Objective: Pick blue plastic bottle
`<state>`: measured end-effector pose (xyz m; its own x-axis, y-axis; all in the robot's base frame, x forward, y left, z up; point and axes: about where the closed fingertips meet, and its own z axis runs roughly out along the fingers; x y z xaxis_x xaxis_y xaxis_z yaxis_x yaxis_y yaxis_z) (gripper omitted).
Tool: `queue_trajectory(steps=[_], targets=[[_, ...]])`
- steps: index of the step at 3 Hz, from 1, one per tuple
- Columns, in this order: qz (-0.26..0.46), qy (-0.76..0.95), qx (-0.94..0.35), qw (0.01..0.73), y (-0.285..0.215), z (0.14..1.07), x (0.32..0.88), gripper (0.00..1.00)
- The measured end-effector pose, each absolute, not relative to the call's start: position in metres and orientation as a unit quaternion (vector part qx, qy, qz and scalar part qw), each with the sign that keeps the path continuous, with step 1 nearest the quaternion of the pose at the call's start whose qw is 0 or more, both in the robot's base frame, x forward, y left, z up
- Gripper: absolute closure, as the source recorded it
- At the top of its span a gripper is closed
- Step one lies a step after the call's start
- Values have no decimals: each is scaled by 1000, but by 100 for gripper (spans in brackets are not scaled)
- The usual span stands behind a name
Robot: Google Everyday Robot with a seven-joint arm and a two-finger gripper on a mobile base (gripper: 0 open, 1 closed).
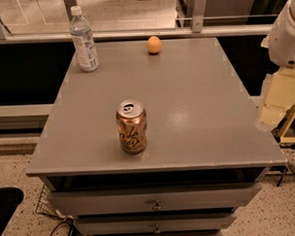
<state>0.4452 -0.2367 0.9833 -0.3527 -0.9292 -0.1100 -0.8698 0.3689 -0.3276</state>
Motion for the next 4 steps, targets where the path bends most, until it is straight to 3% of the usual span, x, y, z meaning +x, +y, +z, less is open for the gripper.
queue_trajectory(steps=[2,4], targets=[[-107,818,-544,154,-235,985,450,0],[-77,821,-492,280,-207,987,523,0]])
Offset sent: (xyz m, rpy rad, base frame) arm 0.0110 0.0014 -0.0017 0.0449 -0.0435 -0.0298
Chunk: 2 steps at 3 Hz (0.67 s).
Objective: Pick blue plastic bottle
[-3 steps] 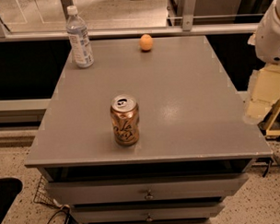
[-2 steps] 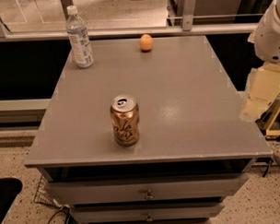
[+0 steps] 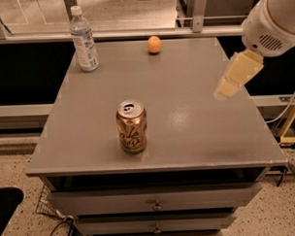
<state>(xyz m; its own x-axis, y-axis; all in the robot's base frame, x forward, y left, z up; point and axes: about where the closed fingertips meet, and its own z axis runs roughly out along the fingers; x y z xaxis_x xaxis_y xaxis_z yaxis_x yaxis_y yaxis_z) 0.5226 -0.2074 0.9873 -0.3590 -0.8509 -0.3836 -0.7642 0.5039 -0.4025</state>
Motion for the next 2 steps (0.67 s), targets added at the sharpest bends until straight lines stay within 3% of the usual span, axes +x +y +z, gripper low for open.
queue_trajectory(steps=[2], targets=[[20,789,-438,430,-160,1004,616,0]])
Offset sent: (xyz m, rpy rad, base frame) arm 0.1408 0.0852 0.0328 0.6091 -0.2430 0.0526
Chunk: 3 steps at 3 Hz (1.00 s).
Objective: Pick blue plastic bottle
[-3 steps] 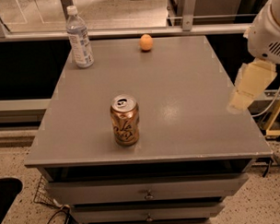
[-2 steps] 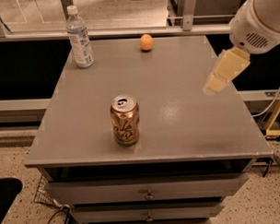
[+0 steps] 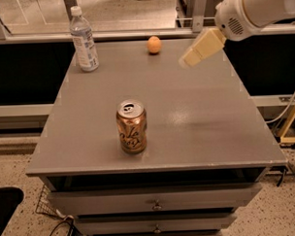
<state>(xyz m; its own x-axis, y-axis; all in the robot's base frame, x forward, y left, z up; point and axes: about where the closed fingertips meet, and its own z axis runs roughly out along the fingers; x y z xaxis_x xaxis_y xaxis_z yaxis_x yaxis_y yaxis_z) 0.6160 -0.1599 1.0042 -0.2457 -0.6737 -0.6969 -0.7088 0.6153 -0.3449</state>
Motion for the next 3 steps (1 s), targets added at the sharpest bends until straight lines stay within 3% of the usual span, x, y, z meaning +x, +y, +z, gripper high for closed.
queue_trajectory(steps=[3], targets=[[262,704,-360,553,-29,1011,653,0]])
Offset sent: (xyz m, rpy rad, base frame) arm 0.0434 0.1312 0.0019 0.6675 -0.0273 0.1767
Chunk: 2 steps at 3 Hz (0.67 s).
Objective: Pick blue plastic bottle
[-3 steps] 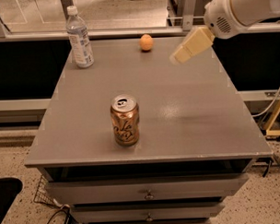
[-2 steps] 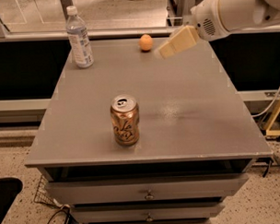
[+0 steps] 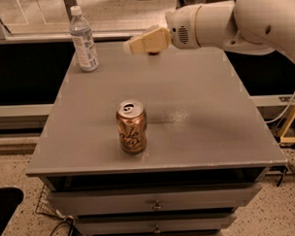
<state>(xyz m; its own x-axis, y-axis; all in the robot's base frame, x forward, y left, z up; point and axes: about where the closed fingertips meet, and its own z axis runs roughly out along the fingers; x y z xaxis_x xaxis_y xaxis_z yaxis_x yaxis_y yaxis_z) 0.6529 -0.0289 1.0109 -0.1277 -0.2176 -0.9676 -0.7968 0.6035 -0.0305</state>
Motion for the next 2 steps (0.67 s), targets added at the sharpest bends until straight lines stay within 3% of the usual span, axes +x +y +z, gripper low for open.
queue_trajectory(steps=[2], targets=[[276,694,-369,554,0,992,690,0]])
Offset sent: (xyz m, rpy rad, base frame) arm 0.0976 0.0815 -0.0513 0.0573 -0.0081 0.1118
